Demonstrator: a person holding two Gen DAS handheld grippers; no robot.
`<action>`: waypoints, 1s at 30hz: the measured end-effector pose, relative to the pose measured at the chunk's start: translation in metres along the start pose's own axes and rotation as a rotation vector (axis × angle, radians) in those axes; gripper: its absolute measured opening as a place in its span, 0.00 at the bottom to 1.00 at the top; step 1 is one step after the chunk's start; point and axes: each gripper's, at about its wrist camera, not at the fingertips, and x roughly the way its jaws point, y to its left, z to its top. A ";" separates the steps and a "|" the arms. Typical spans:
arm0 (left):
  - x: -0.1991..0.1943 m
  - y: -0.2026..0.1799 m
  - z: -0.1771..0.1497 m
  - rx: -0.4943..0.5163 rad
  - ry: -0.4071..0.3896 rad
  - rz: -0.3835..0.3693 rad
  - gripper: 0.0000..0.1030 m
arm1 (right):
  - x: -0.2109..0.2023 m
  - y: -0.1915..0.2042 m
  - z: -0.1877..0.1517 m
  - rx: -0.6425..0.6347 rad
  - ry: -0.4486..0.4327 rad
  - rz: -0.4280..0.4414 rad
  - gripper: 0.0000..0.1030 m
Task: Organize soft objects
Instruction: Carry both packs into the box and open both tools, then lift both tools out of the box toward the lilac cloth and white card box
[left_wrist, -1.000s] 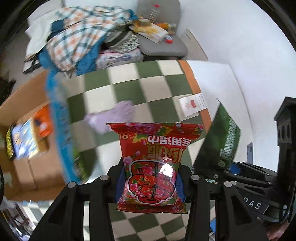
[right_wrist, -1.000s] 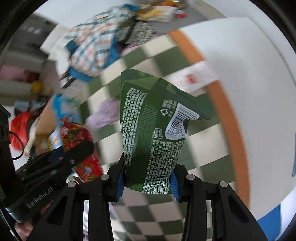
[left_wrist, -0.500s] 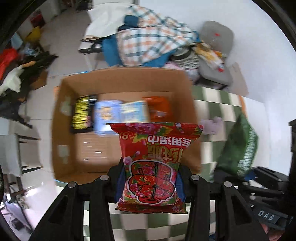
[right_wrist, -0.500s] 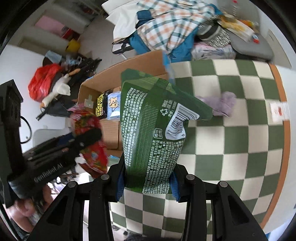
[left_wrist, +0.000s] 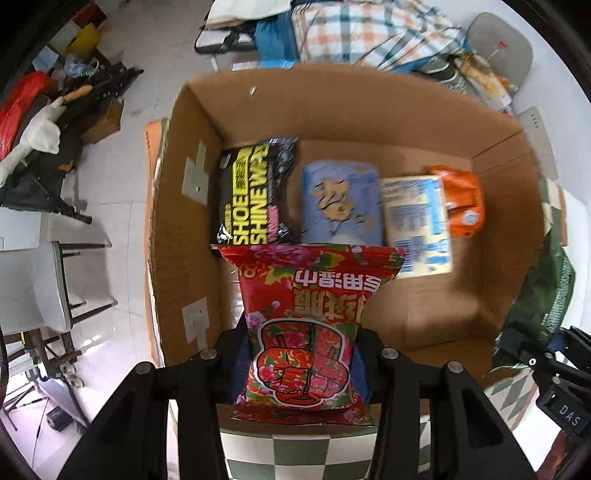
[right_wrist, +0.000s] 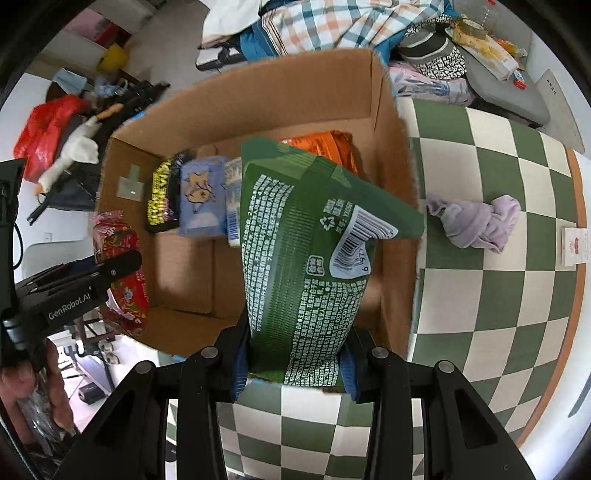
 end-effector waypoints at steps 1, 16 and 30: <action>0.005 0.003 0.000 -0.010 0.010 -0.007 0.40 | 0.006 0.002 0.002 -0.004 0.007 -0.016 0.41; 0.023 0.009 -0.003 -0.076 0.072 -0.032 0.47 | 0.037 0.002 0.015 -0.006 0.067 -0.126 0.57; -0.021 0.004 -0.041 -0.077 -0.065 -0.013 0.90 | 0.015 0.007 0.002 -0.021 0.023 -0.139 0.83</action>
